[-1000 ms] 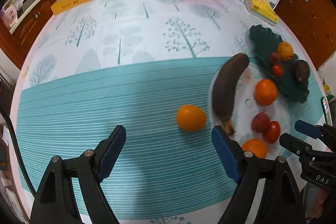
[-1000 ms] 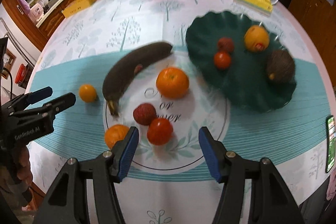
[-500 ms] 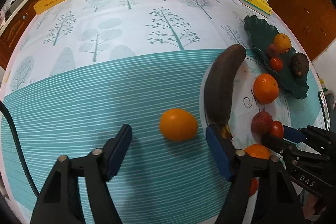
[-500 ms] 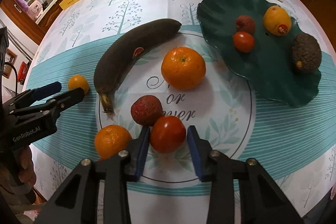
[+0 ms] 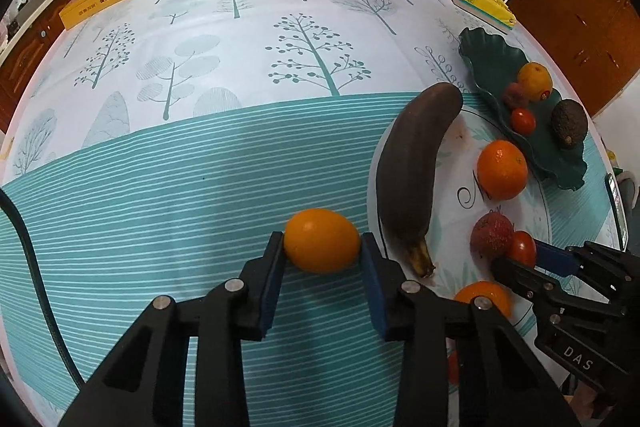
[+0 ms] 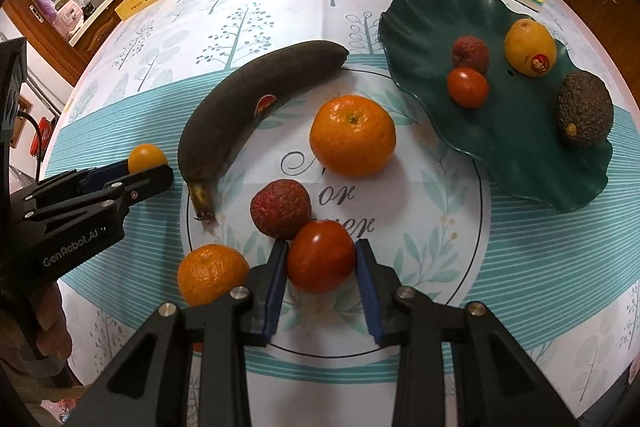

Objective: Organize fruits
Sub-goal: 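Grasp a cherry tomato with the right gripper while the left gripper grasps a small orange, then carry cherry tomato and small orange onto the green plate and open both grippers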

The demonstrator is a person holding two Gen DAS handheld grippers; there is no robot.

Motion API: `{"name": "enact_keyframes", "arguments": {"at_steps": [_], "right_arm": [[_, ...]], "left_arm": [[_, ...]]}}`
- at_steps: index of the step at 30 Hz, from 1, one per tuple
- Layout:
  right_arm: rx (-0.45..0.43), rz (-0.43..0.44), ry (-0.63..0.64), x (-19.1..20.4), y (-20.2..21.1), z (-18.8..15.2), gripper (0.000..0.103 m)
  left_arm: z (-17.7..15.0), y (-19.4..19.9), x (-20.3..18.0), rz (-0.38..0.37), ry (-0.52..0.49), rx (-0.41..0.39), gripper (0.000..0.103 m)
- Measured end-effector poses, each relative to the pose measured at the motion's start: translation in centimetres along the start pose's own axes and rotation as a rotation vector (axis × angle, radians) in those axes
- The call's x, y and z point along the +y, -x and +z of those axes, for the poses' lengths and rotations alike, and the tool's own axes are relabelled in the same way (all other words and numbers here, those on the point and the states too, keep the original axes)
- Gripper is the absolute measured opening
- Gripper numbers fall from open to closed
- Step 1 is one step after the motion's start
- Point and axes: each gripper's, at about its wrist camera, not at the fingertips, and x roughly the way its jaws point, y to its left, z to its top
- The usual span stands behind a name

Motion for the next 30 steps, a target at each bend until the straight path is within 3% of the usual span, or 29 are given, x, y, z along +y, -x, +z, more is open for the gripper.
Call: {"name": "enact_keyframes", "arguments": {"at_steps": [8,16,30], "right_arm": [[0.002,0.020,-0.016,-0.3,0.3,-0.1,0.032],[-0.050,0.027,-0.007,-0.4,2.8,0.0,0.032],[-0.210,0.062,-0.020,-4.6,9.9,1.7,0.032]], "left_arm": [[-0.3,1.3,-0.4,0.016,-0.013,-0.001,0.035],[0.2,4.0,-2.0,0.024,-0.037,-0.041,0.035],[3.9,9.9,-10.8,0.003,-0.129,-0.160,0.035]]}}
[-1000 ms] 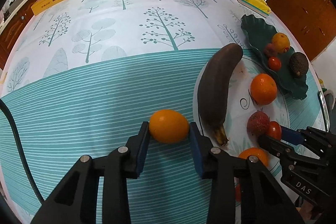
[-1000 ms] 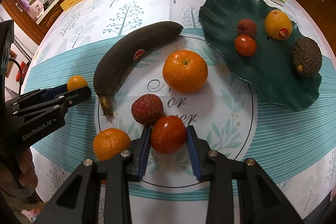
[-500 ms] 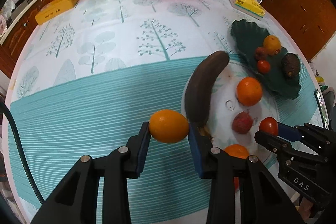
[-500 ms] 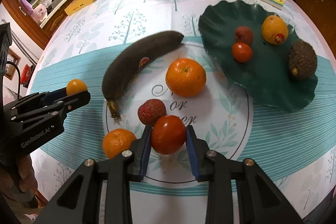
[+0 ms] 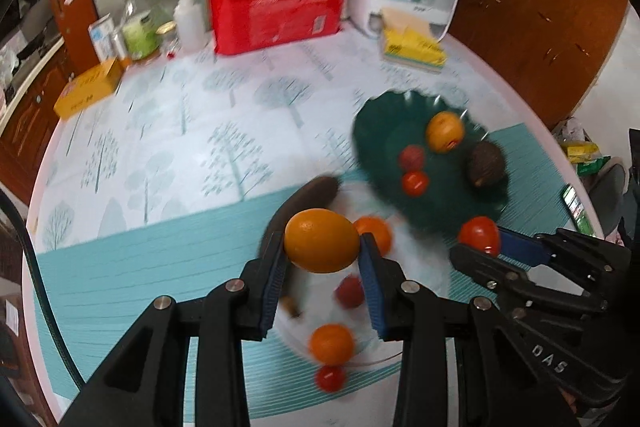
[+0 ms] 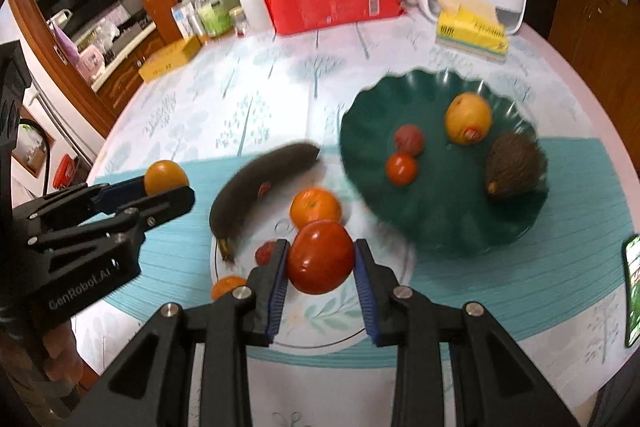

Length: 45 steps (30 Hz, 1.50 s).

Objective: Organize fruits
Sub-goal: 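Carry cherry tomato and small orange onto the green plate and open both grippers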

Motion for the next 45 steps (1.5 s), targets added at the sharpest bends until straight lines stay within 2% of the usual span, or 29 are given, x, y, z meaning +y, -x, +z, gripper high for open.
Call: {"name": "enact_keyframes", "arguments": {"at_steps": [5,12,16,20,30,43,45], "right_arm": [[-0.057,-0.004,0.017,-2.5,2.1,2.6,0.032],[-0.106,-0.051,0.042,-7.5,2.8,8.6,0.032],[-0.101,-0.066,0.037,-10.6,1.3,11.5,0.032],[-0.069,-0.055,0.019,-13.4,-1.2,13.3,0.032],[0.037,-0.027,0.079,-15.2,-7.3,12.3,0.032],[0.053,-0.037,0.171,-15.2,-8.8,10.4,0.033],[0.060,-0.034,0.181,-15.1,-8.8,10.1,0.039]], "left_arm": [[3.6,0.4,-3.8,0.008,-0.005,-0.051,0.035],[8.2,-1.7,-7.6,0.042,0.026,-0.071,0.035],[9.8,-4.5,-9.4,0.068,0.035,-0.042,0.035],[10.0,-8.0,-10.5,0.095,0.046,0.028,0.035],[8.5,-14.5,-11.7,0.160,0.034,0.179,0.035],[7.6,-16.3,-11.8,0.181,0.083,0.233,0.036],[7.5,-16.3,-11.7,0.188,0.086,0.237,0.038]]}}
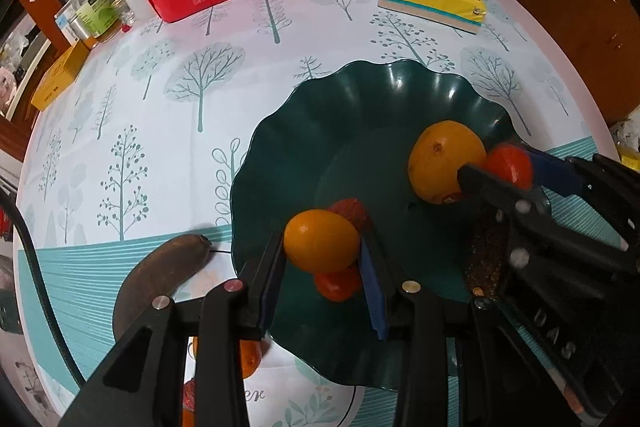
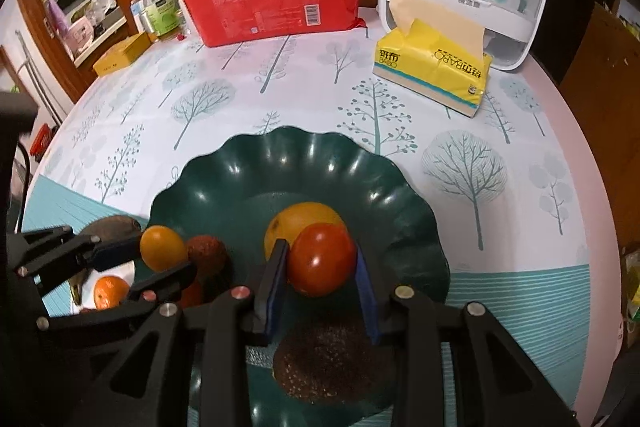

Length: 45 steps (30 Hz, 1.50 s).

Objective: Organize fruits
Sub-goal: 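Carry cherry tomato and small orange onto the green plate and open both grippers, then withdraw both grippers from the green plate back toward the fruit platter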

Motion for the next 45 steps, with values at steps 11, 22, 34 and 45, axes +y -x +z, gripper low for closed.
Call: {"name": "enact_keyframes", "arguments": {"at_steps": [11,22,34,45], "right_arm": [[-0.030,0.036,-0.022,-0.6,1.7,-1.0,0.059],[-0.066,0.040,0.002,0.3,3.5,-1.5,0.059],[-0.074,0.022,0.001,1.4,4.8,-2.4,0.059],[-0.106,0.019,-0.048,3.0,7.2,-3.1,0.059]], "left_arm": [[-1.5,1.8,-0.2,0.038,-0.006,-0.024,0.072],[-2.3,3.1,-0.2,0.034,-0.008,-0.035,0.073],[-3.8,4.6,0.8,0.036,0.001,-0.054,0.074],[-5.3,8.3,3.1,0.017,0.011,-0.119,0.074]]}}
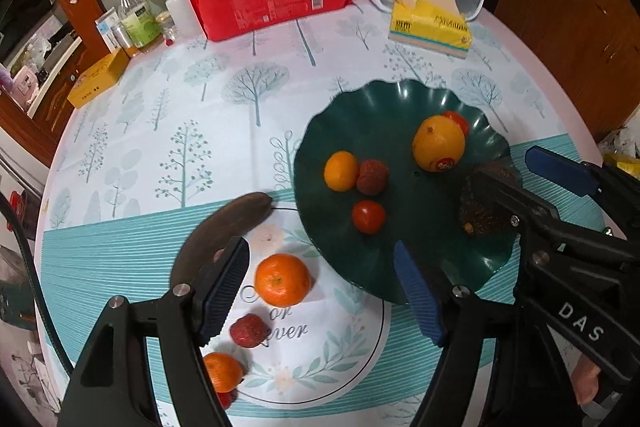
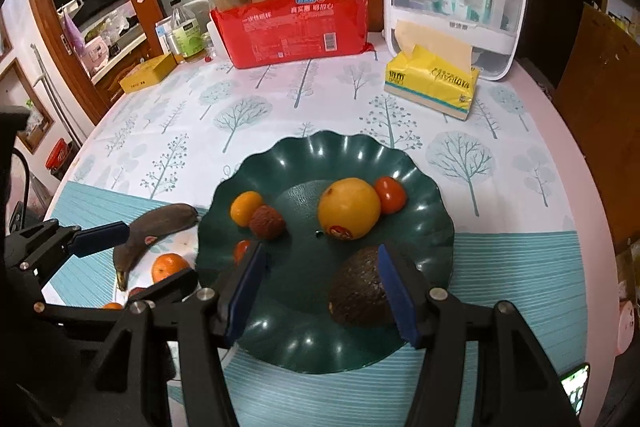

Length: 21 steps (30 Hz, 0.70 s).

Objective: Organize fruits
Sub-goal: 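Withdraw both grippers from the green plate back toward the fruit platter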

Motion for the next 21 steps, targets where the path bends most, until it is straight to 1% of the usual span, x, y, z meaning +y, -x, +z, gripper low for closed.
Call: {"name": "enact_keyframes", "arguments": {"at_steps": [3,7,10,15,17,19,21], "right_arm": [[-0.024,-0.010,-0.009,0.7,1.2,0.2,0.059],[-0.054,-0.024,-0.024,1.7,2.7,0.4,0.059],[-0.069,-0.037,-0.027,2.9,3.6,0.4,0.059],[-0.085,-0.045,-0.024,5.4,5.2,0.1,0.059],[-0.091,-0.047,-0.018,6.7,5.9,-0.2,0.059],[-0.093,-0.048,-0.013,7.8,6.3,-0.5,0.059],[-0.092,-0.048,-0.012,8.8,6.5,-0.9,0.059]], "left_arm": [[-0.1,1.4,0.8,-0.010,0.006,-0.025,0.075],[-0.5,3.5,2.4,-0.020,0.017,-0.067,0.079],[-1.0,5.1,3.8,-0.023,0.026,-0.094,0.079],[-2.0,7.8,7.2,-0.013,0.037,-0.139,0.080],[-2.7,8.8,8.7,-0.003,0.041,-0.159,0.082],[-3.4,9.4,10.0,0.005,0.046,-0.173,0.084],[-4.2,9.8,11.5,0.009,0.049,-0.178,0.085]]}}
